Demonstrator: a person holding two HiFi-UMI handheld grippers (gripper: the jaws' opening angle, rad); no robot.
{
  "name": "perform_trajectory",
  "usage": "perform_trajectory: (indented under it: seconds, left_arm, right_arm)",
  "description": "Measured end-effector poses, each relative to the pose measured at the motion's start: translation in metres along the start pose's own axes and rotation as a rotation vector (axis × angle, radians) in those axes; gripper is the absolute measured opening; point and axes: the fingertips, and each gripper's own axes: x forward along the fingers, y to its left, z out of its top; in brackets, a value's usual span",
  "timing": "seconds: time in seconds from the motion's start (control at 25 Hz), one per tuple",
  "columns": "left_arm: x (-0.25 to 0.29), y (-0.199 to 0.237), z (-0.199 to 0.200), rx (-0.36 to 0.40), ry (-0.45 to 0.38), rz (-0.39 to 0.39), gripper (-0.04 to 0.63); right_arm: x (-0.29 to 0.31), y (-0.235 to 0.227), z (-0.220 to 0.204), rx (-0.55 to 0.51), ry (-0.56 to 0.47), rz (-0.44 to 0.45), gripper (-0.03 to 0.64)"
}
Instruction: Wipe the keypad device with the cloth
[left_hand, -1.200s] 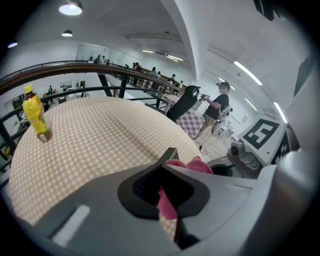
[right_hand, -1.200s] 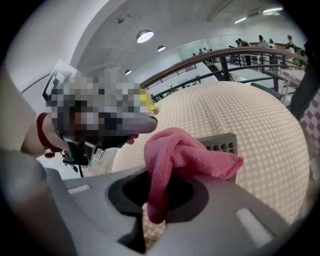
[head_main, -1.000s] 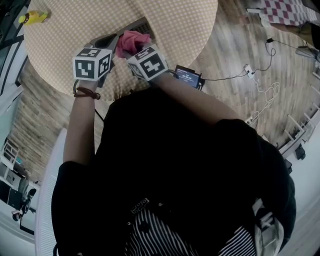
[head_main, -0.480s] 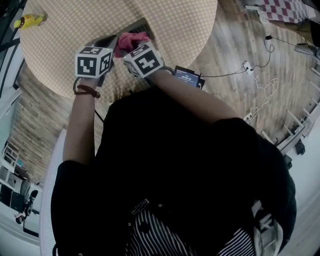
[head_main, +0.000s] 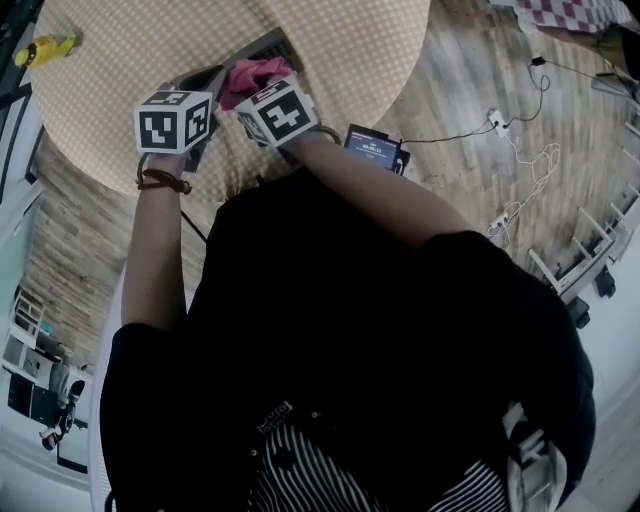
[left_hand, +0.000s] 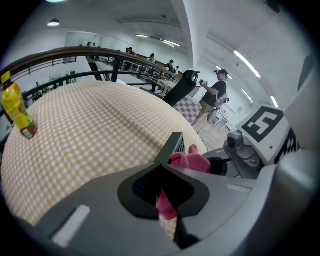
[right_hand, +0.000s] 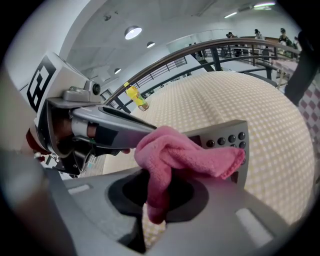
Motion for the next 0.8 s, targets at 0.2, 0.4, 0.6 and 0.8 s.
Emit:
perform_trajectory:
  seconds: [0.2, 0.4, 0.6, 0.8]
  left_arm:
    - [0.0, -0.001, -0.002, 0.095, 0.051, 0.011, 0.003]
    - [0.002, -0.001, -0.002, 0.129, 0.075, 0.003, 0.003]
    - [0.0, -0.001, -0.004, 0.172, 0.083, 0.021, 0.003]
    - [0.003, -0.002, -0.002, 0.18, 0.093, -0.001, 0.003]
  right_arm:
    - [0.004, -0.001, -0.01, 0.06, 0.009, 0.008, 0.063]
    - [0.012, -0.009, -0.03, 0.044, 0.054, -0.01, 0.063]
    - [0.019, -0.015, -0.055, 0.075, 0.129, -0.018, 0.063]
    - [0.016, -0.017, -0.051, 0.119, 0.137, -0.014, 0.063]
